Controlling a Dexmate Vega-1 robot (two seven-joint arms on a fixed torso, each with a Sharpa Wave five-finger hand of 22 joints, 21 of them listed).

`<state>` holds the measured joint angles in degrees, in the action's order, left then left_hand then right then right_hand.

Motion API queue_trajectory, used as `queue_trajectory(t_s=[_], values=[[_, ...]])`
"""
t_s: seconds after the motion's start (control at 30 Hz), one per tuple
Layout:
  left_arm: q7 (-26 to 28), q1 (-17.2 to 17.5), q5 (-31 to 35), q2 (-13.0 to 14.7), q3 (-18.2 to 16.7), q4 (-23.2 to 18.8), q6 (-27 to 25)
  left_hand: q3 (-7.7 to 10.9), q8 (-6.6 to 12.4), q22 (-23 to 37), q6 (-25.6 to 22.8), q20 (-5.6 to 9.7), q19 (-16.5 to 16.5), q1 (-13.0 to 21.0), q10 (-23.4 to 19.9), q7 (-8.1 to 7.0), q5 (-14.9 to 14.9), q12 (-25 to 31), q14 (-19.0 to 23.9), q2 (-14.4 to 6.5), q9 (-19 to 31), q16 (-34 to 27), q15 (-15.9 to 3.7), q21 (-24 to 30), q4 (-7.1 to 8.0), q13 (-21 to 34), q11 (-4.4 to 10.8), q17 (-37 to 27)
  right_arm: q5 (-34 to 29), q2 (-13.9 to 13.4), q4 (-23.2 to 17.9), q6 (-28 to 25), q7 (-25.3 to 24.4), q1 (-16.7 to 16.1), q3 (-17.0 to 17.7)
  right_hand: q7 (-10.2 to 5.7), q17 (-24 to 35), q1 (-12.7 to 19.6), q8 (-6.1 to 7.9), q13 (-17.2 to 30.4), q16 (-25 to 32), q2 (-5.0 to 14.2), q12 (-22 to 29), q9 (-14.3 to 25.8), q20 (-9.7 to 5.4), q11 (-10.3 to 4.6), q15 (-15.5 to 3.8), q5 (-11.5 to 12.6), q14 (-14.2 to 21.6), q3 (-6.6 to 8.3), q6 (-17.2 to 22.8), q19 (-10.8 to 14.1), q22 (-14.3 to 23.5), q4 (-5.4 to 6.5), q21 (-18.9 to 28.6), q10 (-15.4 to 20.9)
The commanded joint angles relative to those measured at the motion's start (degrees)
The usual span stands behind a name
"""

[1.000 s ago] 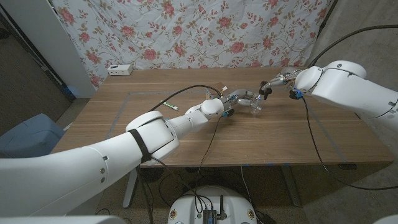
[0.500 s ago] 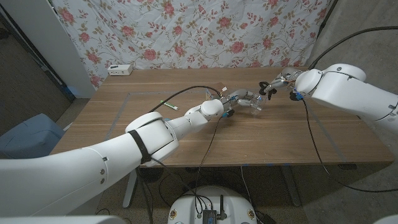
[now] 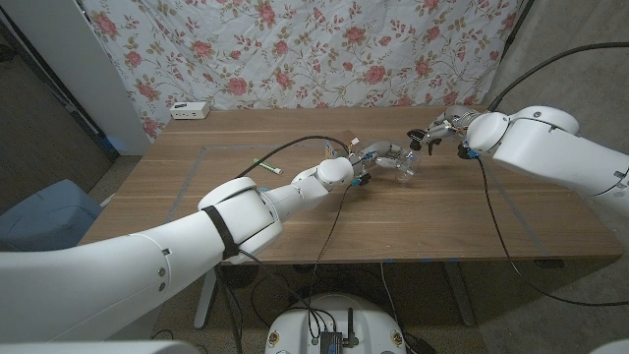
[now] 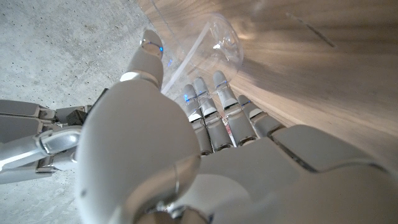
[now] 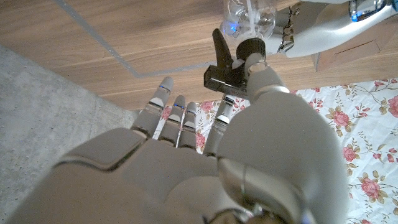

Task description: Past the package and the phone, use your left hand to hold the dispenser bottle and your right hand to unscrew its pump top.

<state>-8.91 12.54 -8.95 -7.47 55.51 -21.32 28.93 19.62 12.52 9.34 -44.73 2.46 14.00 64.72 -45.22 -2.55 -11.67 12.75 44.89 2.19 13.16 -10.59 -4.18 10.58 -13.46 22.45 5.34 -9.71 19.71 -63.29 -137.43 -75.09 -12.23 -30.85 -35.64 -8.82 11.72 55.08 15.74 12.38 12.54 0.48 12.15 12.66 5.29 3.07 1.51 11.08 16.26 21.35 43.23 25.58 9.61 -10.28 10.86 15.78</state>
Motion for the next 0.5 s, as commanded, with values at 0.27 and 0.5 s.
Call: queue_trajectory(t_s=[0.27,0.5], values=[[-0.1,-0.2,-0.3,-0.3,0.1,0.1,-1.4,4.7,0.25,0.2,-4.6,2.43,0.5,-3.6,-2.6,-1.43,-0.4,0.2,1.2,-7.0,0.1,-0.4,-5.07,0.0,4.43,0.3,2.44,-0.2,0.0,0.7,1.7,3.6,0.2,-2.5,2.5,-3.15,0.2,4.6,0.74,0.1,0.2,0.69,0.1,-0.1,-0.52,-1.85,-1.33,0.5,0.1,2.3,1.8,0.3,0.1,-0.29,0.1,0.5],[0.0,-0.1,-0.3,-0.2,0.1,0.1,-1.2,4.72,0.25,0.2,-4.6,2.47,0.5,-3.7,-2.8,-1.45,-0.4,0.2,1.2,-7.0,0.1,-0.3,-5.01,0.0,4.4,0.3,2.34,-0.2,0.4,1.0,2.2,4.1,0.2,-3.3,3.5,-3.74,0.3,6.6,1.01,0.1,0.4,1.18,0.1,-0.3,-0.8,-3.58,-2.08,0.1,0.2,2.93,3.2,0.2,0.1,-0.15,0.1,0.8]])
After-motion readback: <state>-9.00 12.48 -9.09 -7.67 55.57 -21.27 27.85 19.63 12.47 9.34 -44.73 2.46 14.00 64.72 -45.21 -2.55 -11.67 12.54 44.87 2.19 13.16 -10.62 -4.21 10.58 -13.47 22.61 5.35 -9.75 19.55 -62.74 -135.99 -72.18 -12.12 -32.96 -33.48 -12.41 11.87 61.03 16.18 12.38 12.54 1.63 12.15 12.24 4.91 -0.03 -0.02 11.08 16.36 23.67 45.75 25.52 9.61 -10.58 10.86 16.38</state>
